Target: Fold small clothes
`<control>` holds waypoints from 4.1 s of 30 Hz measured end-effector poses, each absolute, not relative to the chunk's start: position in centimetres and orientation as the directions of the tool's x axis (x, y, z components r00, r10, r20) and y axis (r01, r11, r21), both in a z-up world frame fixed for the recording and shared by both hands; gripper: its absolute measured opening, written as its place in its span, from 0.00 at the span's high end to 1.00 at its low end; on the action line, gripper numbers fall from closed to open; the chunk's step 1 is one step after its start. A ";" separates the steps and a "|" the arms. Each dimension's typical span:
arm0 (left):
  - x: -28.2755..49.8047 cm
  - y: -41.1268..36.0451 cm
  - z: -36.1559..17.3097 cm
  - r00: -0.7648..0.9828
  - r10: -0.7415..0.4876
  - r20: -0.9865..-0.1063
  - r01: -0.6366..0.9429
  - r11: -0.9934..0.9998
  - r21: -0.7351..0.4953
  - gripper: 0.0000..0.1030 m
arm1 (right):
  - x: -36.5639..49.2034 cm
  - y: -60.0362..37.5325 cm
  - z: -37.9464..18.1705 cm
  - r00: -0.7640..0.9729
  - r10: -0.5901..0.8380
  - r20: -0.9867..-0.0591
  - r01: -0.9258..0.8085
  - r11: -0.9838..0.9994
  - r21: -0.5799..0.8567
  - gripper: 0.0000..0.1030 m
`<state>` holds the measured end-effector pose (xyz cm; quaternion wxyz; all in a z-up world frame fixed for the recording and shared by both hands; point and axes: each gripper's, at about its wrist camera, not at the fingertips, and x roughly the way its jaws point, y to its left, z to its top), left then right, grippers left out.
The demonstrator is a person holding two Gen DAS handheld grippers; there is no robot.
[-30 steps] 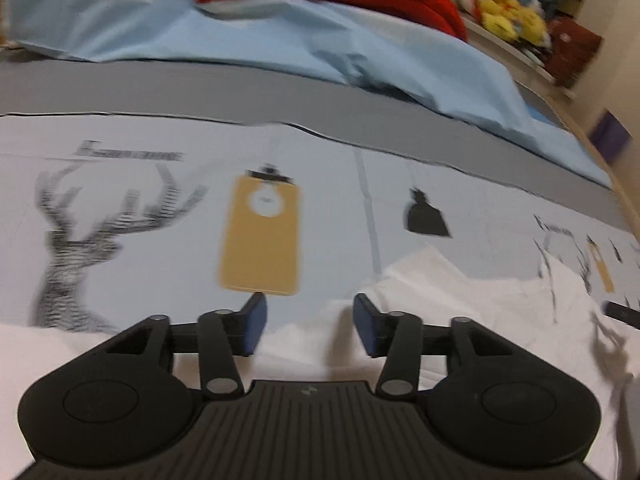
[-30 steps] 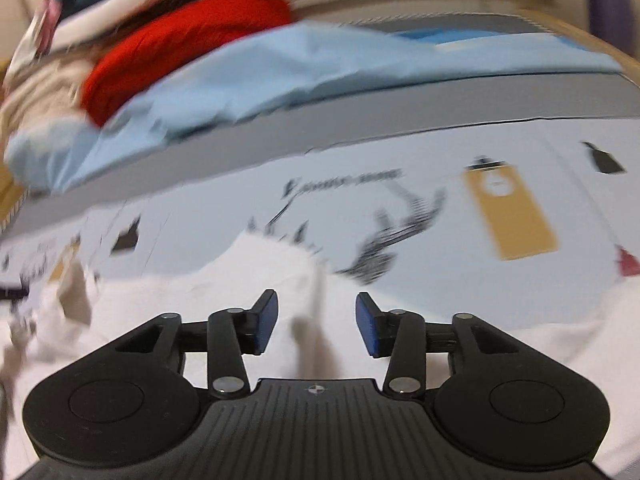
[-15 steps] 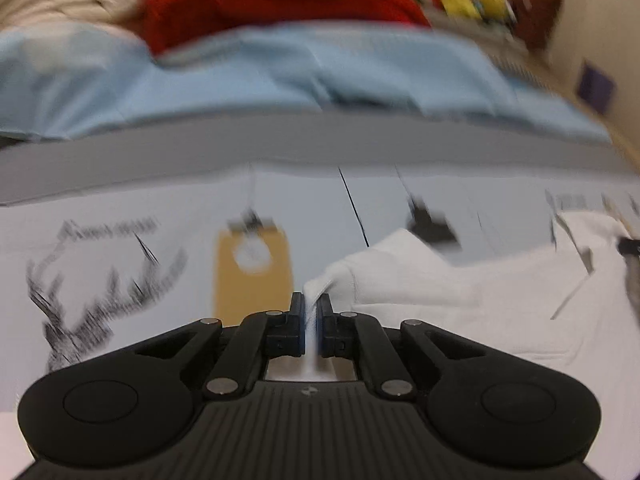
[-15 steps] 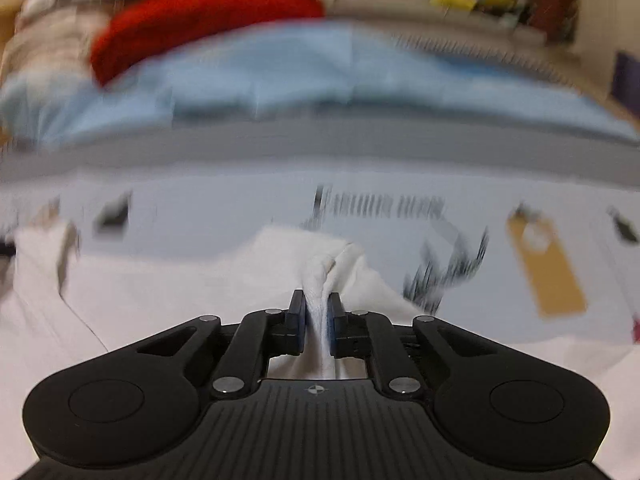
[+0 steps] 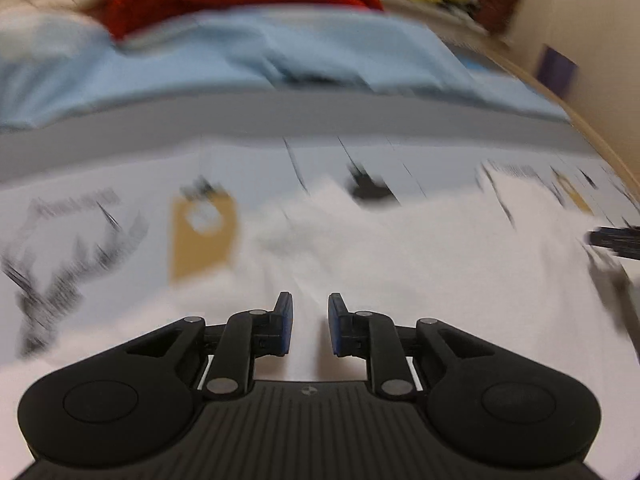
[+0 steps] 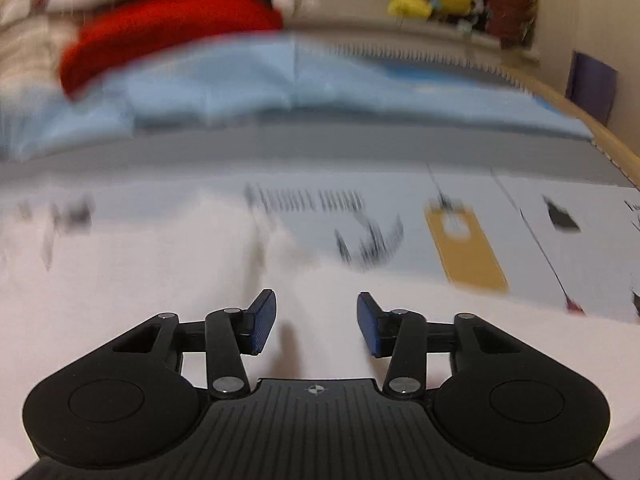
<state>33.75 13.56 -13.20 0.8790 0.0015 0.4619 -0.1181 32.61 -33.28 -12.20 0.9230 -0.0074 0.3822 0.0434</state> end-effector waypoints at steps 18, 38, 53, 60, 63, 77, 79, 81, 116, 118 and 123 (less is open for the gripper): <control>23.7 12.0 -11.8 0.459 0.007 -0.889 0.117 0.991 0.068 0.71 | 23.8 -36.5 -10.2 0.560 -0.025 -0.828 -0.013 0.999 -0.039 0.60; 4.1 15.3 -13.8 0.225 -0.171 -0.959 -0.142 0.968 -0.205 0.70 | 6.2 -35.9 -11.9 0.304 0.172 -0.937 0.109 0.971 0.214 0.51; 1.5 15.5 -11.7 0.214 -0.093 -0.972 -0.116 0.986 -0.120 0.95 | 0.8 -34.7 -10.1 0.322 0.127 -0.938 0.155 0.970 0.185 0.93; 1.4 13.2 -10.1 0.305 0.006 -0.952 -0.025 1.000 -0.001 0.90 | 0.7 -33.2 -9.8 0.335 -0.059 -0.940 0.140 0.990 -0.012 0.86; 1.7 12.7 -9.7 0.337 -0.070 -0.939 -0.003 0.997 -0.075 0.90 | 0.6 -32.4 -7.9 0.458 -0.011 -0.889 0.099 0.994 0.039 0.84; 4.4 11.1 -4.8 0.550 -0.014 -0.835 -0.007 1.000 -0.022 0.75 | 1.2 -27.3 -8.3 0.497 0.137 -0.857 -0.050 0.990 0.130 0.68; 5.9 11.8 -2.3 0.626 -0.029 -0.779 -0.007 0.999 -0.043 0.75 | 1.8 -28.0 -7.6 0.541 0.145 -0.829 -0.032 0.988 0.151 0.68; 8.1 13.3 -0.1 0.695 -0.046 -0.718 0.018 0.999 -0.047 0.73 | 2.5 -28.3 -7.2 0.592 0.147 -0.792 -0.015 0.985 0.171 0.68; 10.8 50.3 -13.6 0.513 0.352 -0.783 -0.580 0.815 -0.013 0.63 | 22.2 -22.9 -1.5 0.760 0.239 -0.604 -0.152 0.970 0.191 0.68; 11.1 50.4 -13.7 0.518 0.354 -0.779 -0.590 0.807 -0.026 0.64 | 22.2 -22.7 -1.8 0.754 0.236 -0.614 -0.152 0.971 0.186 0.68; 12.3 49.1 -13.3 0.508 0.369 -0.778 -0.587 0.810 0.001 0.94 | 22.0 -22.3 -2.0 0.746 0.247 -0.619 -0.166 0.968 0.187 0.68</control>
